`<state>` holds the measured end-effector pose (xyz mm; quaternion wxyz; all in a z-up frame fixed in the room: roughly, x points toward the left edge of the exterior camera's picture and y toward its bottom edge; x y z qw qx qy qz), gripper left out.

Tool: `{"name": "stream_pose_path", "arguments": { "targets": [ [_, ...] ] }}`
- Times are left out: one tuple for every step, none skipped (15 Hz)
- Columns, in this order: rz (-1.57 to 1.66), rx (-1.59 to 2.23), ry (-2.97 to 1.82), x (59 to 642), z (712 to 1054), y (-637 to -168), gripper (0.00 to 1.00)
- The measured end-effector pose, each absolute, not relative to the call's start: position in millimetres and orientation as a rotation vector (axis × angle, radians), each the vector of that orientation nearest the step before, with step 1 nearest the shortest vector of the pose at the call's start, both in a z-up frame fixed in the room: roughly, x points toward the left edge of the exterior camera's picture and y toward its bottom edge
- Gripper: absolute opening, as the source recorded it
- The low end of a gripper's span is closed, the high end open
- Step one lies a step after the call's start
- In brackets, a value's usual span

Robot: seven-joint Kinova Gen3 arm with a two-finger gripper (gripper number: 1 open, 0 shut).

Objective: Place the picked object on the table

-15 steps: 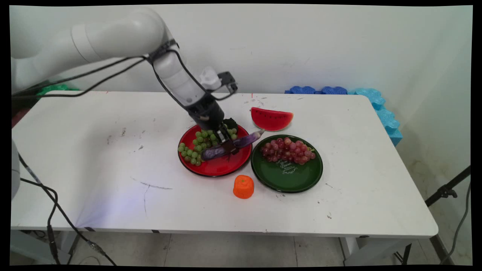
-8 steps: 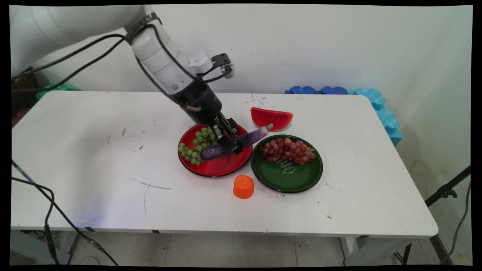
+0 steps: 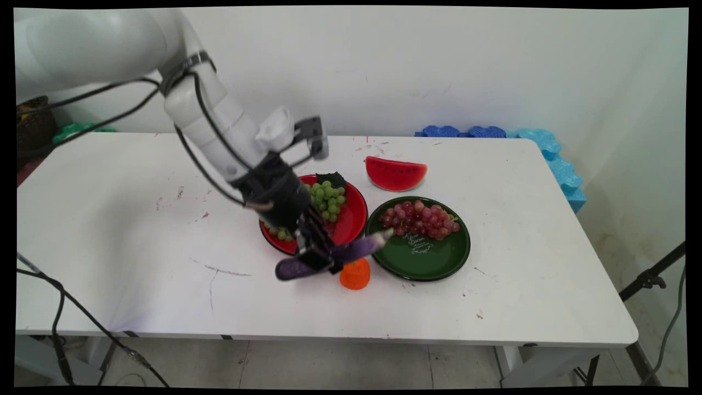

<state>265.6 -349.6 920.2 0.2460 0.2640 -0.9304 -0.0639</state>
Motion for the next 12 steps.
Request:
{"name": "stream_pose_path", "arguments": {
  "targets": [
    [-0.172, 0.711, -2.545, 264.4, 912.4, -344.6, 0.0],
    [-0.167, 0.7, -2.551, 263.6, 905.2, -341.3, 0.0],
    [-0.163, 0.692, -2.554, 263.2, 900.2, -339.5, 0.0],
    [-0.152, 0.677, -2.56, 262.5, 892.7, -337.7, 0.0],
    [-0.139, 0.658, -2.566, 261.7, 884.0, -336.2, 0.0],
    [-0.126, 0.644, -2.573, 261.4, 875.5, -335.0, 0.0],
    [-0.115, 0.631, -2.578, 261.1, 868.4, -334.2, 0.0],
    [-0.103, 0.616, -2.584, 260.6, 860.6, -333.6, 0.0],
    [-0.093, 0.602, -2.589, 260.2, 853.4, -333.0, 0.0],
    [-0.085, 0.589, -2.593, 259.9, 847.9, -332.5, 0.0],
    [-0.076, 0.576, -2.597, 259.5, 841.9, -332.0, 0.0],
    [-0.068, 0.565, -2.6, 259.4, 836.8, -331.5, 0.0]
  ]
}}
